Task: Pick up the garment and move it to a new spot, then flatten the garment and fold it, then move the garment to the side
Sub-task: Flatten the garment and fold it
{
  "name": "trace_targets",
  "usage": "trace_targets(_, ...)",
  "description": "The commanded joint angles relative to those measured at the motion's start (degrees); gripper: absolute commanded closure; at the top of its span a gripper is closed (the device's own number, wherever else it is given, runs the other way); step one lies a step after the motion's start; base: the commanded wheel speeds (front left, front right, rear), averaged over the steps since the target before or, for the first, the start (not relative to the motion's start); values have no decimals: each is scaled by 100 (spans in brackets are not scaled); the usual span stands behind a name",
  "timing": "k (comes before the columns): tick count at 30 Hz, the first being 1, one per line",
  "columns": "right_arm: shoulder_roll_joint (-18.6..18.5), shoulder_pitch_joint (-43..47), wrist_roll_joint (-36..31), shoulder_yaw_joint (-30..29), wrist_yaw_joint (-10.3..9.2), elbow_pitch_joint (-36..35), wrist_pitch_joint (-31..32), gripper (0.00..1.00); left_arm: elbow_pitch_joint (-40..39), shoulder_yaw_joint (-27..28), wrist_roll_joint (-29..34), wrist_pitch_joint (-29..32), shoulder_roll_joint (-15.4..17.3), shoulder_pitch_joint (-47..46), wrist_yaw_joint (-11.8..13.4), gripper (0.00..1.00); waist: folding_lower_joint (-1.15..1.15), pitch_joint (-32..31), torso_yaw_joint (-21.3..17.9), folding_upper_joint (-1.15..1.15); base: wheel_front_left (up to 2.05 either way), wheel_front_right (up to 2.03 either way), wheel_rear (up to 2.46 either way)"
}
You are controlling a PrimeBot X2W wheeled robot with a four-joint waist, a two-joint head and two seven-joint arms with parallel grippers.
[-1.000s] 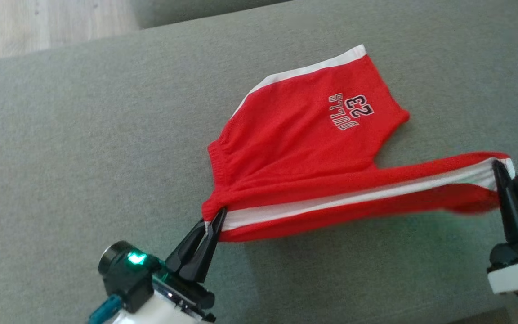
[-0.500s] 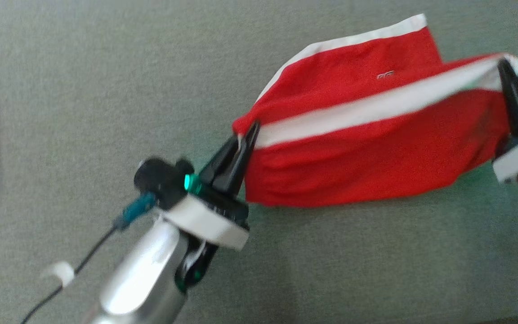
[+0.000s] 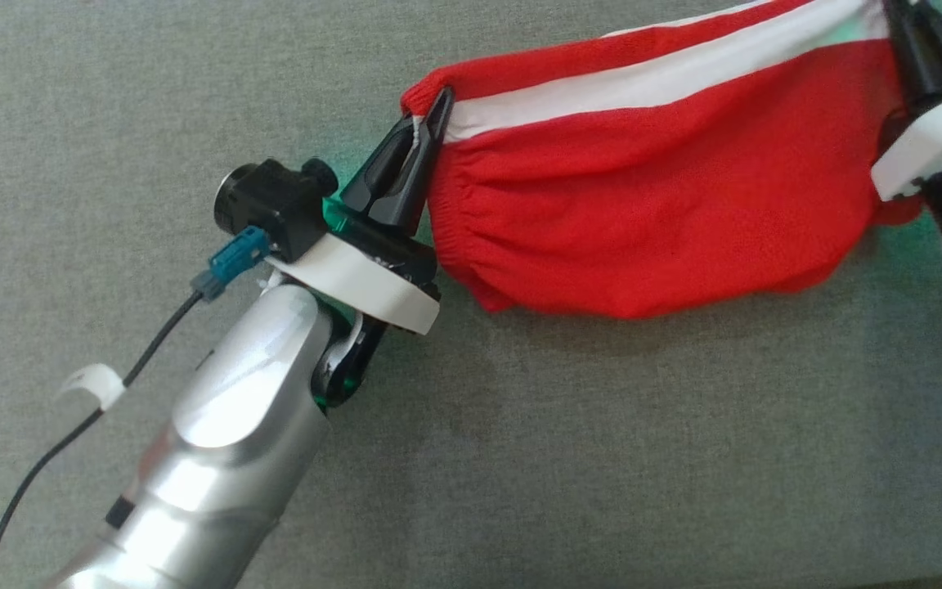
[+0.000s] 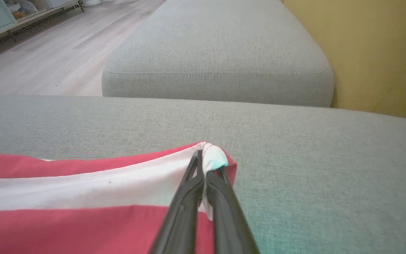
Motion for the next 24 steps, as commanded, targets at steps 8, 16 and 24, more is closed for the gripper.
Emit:
trace_targets(8,70,-48,551,313,-4,697,-513,0,130,127,205,-378,-20,117,247,0,-1,-127,50,0,0,0,0)
trace_targets(16,24,523,1157,544,-4,1149,-604,0,-662,468,1029,-517,-16,1213,1076,0,-1,-503,111,0,0,0,0)
trace_targets(24,20,805,1667,928,-4,1574,-304,100,-1639,963,1699,-519,-181,2209,1326,0,-1,-762,375,0,0,0,0)
